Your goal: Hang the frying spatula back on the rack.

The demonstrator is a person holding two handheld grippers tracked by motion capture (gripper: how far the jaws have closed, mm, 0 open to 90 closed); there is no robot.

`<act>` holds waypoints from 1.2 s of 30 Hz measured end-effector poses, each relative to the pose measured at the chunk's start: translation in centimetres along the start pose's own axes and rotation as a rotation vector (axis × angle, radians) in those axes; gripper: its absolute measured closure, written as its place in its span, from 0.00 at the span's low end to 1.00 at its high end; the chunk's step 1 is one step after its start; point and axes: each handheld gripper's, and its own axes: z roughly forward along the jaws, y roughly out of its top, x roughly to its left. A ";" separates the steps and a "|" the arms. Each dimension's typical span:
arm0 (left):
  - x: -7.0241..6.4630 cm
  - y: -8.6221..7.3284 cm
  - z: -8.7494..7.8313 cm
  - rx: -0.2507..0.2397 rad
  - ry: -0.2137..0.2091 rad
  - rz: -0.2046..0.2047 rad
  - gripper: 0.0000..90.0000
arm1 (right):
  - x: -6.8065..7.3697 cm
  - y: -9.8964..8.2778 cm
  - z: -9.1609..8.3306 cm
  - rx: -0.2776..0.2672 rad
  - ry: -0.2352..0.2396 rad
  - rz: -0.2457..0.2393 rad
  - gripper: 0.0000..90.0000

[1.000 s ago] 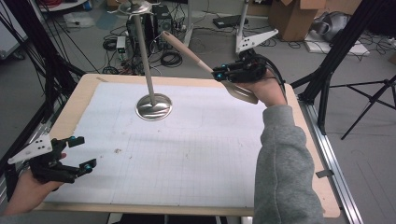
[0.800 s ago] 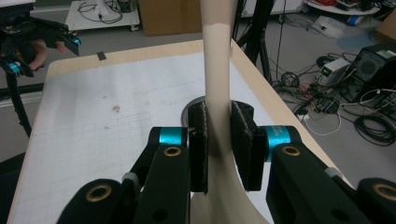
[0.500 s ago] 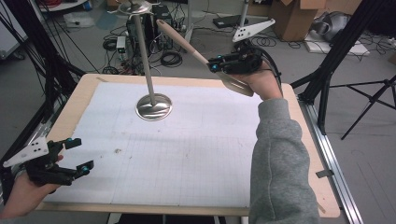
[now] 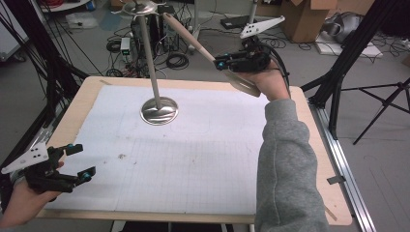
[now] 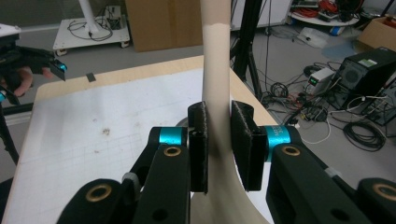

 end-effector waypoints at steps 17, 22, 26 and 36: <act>-0.1 0.0 -0.6 -0.008 0.016 0.006 0.04 | -0.1 0.9 1.0 -0.004 0.004 0.015 0.86; -0.1 -0.1 -0.5 -0.004 0.018 0.008 0.04 | -0.1 0.9 1.1 -0.002 0.006 0.021 0.86; -0.1 -0.1 -0.6 -0.006 0.019 0.008 0.04 | -0.2 0.8 1.3 -0.003 -0.001 0.016 0.86; -0.1 -0.1 -0.6 -0.005 0.019 0.006 0.04 | -0.2 0.7 1.8 -0.006 0.005 0.033 0.86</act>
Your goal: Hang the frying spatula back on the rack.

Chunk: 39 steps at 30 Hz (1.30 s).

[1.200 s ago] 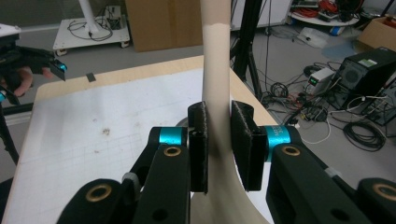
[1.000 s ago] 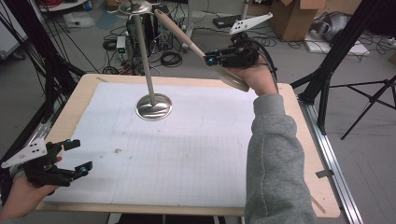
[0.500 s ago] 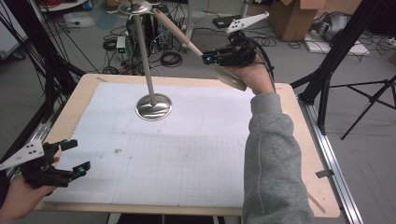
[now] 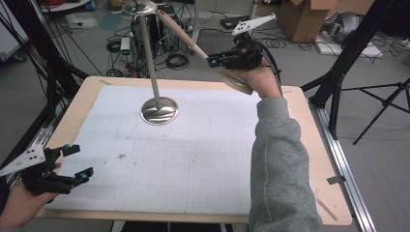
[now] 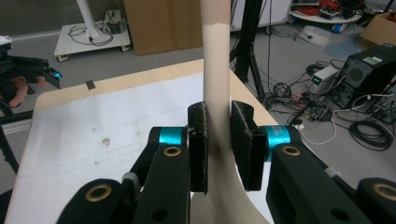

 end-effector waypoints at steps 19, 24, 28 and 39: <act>0.0 0.0 -0.1 -0.003 0.005 -0.002 0.04 | 0.0 -0.4 1.5 0.016 -0.006 0.008 0.86; 0.0 0.0 -0.1 -0.003 0.005 0.002 0.04 | 0.1 -0.5 2.0 0.027 -0.012 0.003 0.86; 0.0 0.0 -0.2 -0.005 0.008 0.003 0.04 | 0.1 -0.6 2.5 0.032 -0.018 -0.002 0.86; 0.0 0.0 -0.4 -0.011 0.010 0.001 0.04 | 0.3 -0.7 3.6 0.043 -0.027 -0.003 0.86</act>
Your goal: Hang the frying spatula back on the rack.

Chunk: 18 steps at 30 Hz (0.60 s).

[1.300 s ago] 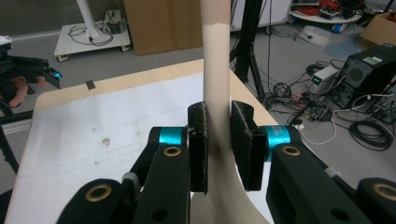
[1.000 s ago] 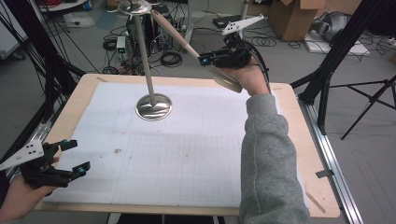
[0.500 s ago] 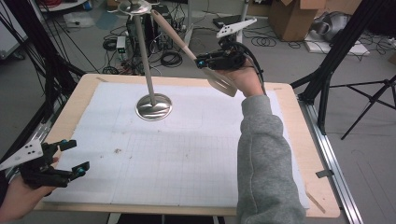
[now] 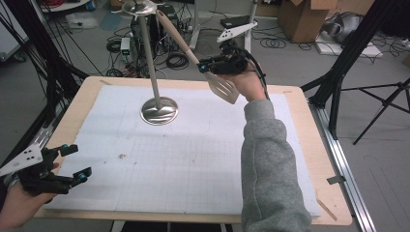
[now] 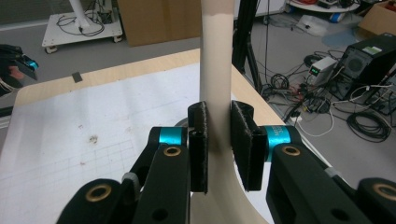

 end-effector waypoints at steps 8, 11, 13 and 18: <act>0.0 0.1 -0.1 -0.004 0.004 -0.002 0.04 | 0.1 0.1 0.6 0.008 -0.005 -0.003 0.86; 0.0 0.0 -0.1 -0.004 0.004 -0.002 0.04 | 0.1 0.1 0.9 0.011 -0.008 -0.006 0.86; 0.0 0.0 -0.1 -0.003 0.004 -0.002 0.04 | 0.1 0.1 1.1 0.013 -0.006 -0.002 0.86; 0.0 0.0 -0.2 -0.003 0.005 -0.002 0.04 | 0.1 0.0 1.5 0.014 -0.005 -0.003 0.86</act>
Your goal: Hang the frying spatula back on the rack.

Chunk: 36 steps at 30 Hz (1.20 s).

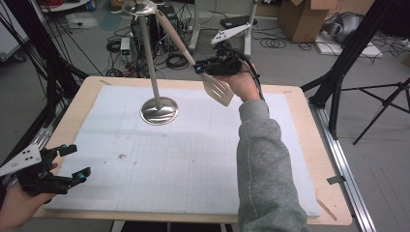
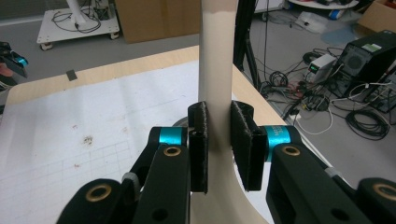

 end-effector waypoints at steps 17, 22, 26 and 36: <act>0.0 0.0 -0.1 -0.001 0.002 0.001 0.04 | 0.0 -0.2 1.7 0.002 0.005 0.002 0.86; 0.0 -0.1 -0.1 0.001 0.002 -0.002 0.04 | 0.0 -0.2 2.1 0.004 0.006 0.007 0.86; 0.0 -0.1 -0.2 -0.001 0.002 -0.001 0.04 | 0.1 -0.2 2.5 0.006 0.010 0.013 0.86; 0.0 -0.2 -0.3 0.004 0.006 -0.005 0.04 | 0.0 -0.4 3.2 0.002 0.027 0.012 0.86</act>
